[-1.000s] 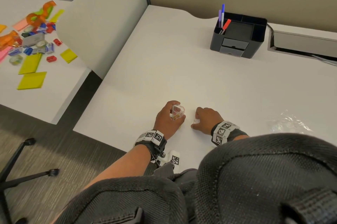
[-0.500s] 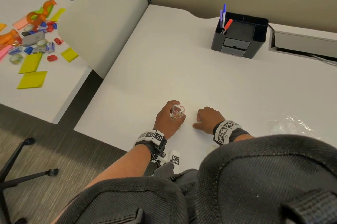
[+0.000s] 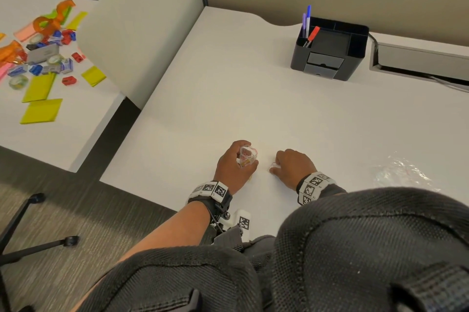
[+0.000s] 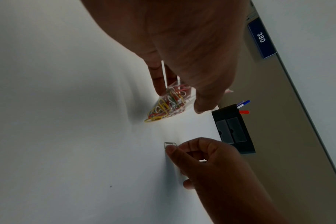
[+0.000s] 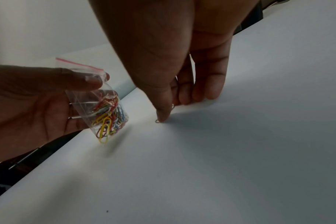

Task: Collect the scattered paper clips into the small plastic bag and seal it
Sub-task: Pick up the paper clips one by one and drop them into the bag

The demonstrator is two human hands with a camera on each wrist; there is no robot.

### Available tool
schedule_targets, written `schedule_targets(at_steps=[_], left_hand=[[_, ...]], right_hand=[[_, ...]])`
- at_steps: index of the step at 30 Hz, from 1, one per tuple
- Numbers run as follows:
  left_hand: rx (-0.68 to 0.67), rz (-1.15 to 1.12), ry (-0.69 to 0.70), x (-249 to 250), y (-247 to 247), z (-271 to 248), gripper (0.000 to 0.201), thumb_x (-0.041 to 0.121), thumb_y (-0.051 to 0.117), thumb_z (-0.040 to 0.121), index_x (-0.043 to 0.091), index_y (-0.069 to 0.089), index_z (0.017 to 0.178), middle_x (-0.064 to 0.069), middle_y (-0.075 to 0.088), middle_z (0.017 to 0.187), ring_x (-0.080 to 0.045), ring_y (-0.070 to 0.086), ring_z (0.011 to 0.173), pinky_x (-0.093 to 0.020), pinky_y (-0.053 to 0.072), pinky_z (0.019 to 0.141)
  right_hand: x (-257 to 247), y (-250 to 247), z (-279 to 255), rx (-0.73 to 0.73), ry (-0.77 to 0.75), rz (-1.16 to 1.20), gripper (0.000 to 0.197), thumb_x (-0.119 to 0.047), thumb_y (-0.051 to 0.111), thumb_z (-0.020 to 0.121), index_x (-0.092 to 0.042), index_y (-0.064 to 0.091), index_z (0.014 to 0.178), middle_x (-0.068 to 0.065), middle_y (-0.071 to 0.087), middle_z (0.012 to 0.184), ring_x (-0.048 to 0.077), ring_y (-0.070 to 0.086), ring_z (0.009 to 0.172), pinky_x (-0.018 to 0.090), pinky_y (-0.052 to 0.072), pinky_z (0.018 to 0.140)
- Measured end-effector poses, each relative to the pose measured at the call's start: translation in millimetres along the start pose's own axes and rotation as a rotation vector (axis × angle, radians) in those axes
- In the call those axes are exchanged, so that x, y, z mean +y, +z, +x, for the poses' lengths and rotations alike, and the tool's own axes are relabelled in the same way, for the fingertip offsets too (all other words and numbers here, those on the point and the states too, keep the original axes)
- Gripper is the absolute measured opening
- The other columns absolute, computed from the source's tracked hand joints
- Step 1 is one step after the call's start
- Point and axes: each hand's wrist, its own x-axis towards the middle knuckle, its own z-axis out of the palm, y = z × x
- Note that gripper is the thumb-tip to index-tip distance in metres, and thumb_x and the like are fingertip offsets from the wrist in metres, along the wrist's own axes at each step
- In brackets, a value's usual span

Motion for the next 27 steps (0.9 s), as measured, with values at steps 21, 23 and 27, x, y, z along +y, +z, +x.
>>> schedule_targets(at_steps=[21,23,27], left_hand=[[0.007,-0.011,-0.006,3.4,-9.0,9.8,0.044,0.023,0.073,0.080,0.032,0.053,0.118,0.006,0.065,0.104,-0.004,0.061,0.087,-0.023,0.053,0.076],[0.003,-0.010,-0.006,3.0,-8.6,11.2,0.044,0.023,0.073,0.080,0.032,0.053,0.117,0.005,0.065,0.105,-0.007,0.061,0.088,-0.024,0.054,0.077],[-0.003,0.005,0.007,3.9,-6.9,14.6,0.045,0.022,0.073,0.080,0.031,0.053,0.119,0.005,0.065,0.104,-0.006,0.062,0.085,-0.006,0.045,0.067]], right_hand=[[-5.2,-13.0,22.5,-0.105,0.060,0.101,0.043,-0.042,0.068,0.084,-0.013,0.057,0.114,0.005,0.062,0.113,0.025,0.059,0.104,0.031,0.044,0.080],[-4.6,-15.9,24.7,-0.124,0.065,0.120,0.039,-0.042,0.069,0.082,-0.015,0.058,0.108,0.003,0.063,0.110,0.024,0.060,0.103,0.030,0.045,0.079],[2.3,-19.9,24.5,-0.092,0.087,0.278,0.022,-0.035,0.072,0.082,-0.019,0.057,0.082,-0.002,0.066,0.092,0.021,0.061,0.091,0.028,0.043,0.071]])
